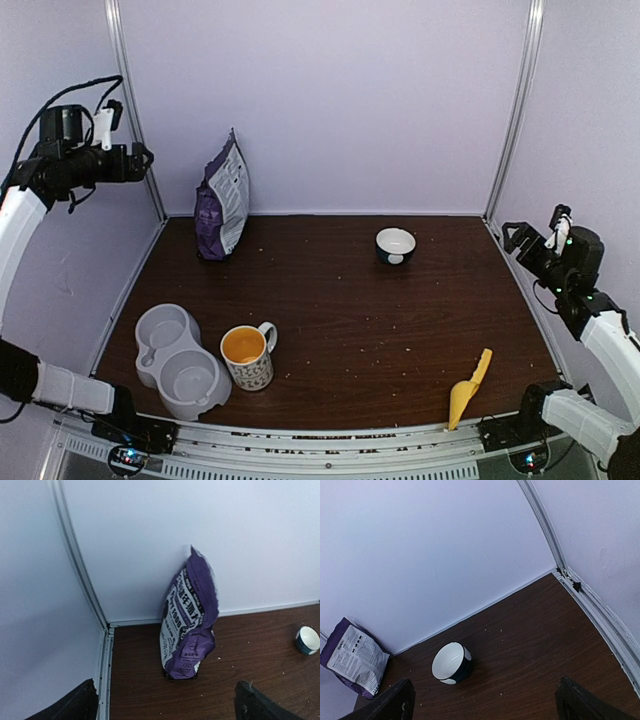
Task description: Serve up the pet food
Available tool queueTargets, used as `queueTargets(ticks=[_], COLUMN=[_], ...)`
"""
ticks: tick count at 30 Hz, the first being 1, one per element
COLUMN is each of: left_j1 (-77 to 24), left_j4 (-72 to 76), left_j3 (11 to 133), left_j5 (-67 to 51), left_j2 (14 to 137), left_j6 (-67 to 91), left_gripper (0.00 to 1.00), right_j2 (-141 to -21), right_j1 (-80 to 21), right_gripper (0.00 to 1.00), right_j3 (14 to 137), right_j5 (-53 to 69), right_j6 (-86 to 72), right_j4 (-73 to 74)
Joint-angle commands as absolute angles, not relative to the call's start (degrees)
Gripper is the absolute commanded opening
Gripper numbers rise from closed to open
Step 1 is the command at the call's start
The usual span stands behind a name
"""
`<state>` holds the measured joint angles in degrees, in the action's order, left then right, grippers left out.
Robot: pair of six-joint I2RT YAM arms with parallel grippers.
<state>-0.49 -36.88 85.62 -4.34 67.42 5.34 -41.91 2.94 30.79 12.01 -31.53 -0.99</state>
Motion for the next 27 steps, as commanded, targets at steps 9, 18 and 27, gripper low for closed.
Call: queueTargets(ticks=[9, 18, 27], left_j1=[-9.0, -10.6, -11.6], left_j4=[-59.2, -66.9, -62.7], left_j3=[118.8, 134.2, 132.2], left_j5=[-9.8, -11.9, -10.4], left_j2=[94.1, 109.2, 111.4], left_j6=[4.4, 8.9, 12.7], left_gripper=[0.97, 0.9, 0.81], right_j2=[-38.2, -38.9, -38.7], right_j1=[2.5, 2.5, 2.5], right_gripper=[1.0, 1.0, 1.0], right_j3=[28.4, 26.5, 25.4], right_j5=[13.7, 15.3, 15.6], right_j6=[-31.1, -32.3, -32.3], right_j4=[-2.2, -4.8, -5.8])
